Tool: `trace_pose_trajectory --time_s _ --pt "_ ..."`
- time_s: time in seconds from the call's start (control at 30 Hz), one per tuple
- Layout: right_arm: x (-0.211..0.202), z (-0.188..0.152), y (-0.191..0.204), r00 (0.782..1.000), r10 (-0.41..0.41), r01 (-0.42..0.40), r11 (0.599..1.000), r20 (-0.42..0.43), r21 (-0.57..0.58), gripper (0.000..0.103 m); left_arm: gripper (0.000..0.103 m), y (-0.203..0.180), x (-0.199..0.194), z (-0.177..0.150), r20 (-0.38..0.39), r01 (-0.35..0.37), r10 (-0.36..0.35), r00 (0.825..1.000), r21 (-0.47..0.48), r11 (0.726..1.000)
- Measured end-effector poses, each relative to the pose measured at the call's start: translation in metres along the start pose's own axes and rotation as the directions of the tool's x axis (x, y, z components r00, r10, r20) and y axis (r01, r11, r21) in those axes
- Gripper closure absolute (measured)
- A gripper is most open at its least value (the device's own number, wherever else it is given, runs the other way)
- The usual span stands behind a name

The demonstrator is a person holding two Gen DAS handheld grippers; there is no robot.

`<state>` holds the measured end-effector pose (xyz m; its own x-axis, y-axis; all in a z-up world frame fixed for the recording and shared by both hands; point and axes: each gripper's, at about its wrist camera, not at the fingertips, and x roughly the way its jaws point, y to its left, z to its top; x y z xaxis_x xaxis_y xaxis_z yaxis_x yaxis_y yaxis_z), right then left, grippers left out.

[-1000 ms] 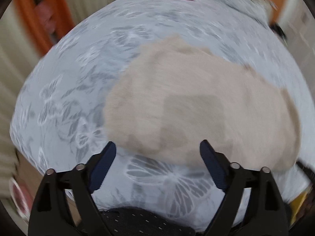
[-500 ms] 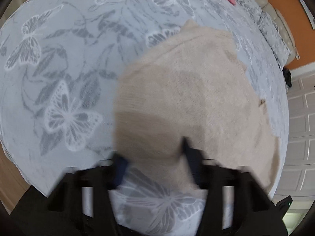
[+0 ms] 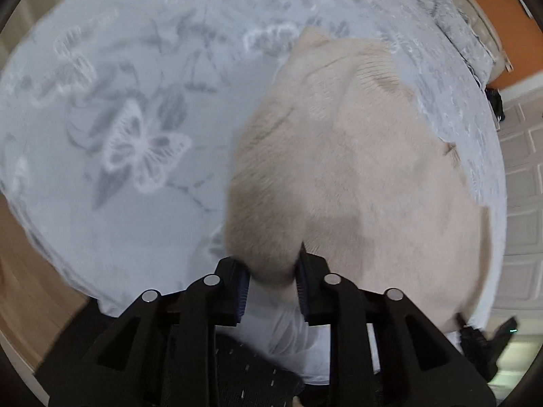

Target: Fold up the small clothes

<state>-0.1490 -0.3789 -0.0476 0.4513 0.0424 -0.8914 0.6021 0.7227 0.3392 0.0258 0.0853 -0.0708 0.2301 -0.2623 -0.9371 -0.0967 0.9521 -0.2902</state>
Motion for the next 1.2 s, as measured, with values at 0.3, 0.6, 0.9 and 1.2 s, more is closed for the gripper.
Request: trace_pose_trajectory --time_s 0.3,0.6,0.9,1.2 --pt "-0.016 0.074 0.086 0.984 0.005 0.047 0.956 0.176 -0.289 0.041 0.037 -0.081 -0.069 0.036 0.331 -0.151 0.056 0.942 0.27 0.951" --pt "0.079 0.123 0.084 0.999 -0.051 0.051 0.961 0.006 -0.27 0.097 0.084 -0.092 0.036 0.129 0.257 -0.259 0.179 0.95 0.323 0.91" --pt "0.079 0.127 0.05 0.997 -0.046 0.055 0.988 0.066 -0.145 0.095 0.095 -0.065 0.065 0.151 0.226 -0.306 0.253 0.941 0.242 0.921" --pt "0.023 0.036 0.071 0.998 -0.027 0.037 0.976 0.049 -0.212 0.088 0.056 -0.097 -0.022 0.059 0.359 -0.32 0.184 0.915 0.369 0.873"
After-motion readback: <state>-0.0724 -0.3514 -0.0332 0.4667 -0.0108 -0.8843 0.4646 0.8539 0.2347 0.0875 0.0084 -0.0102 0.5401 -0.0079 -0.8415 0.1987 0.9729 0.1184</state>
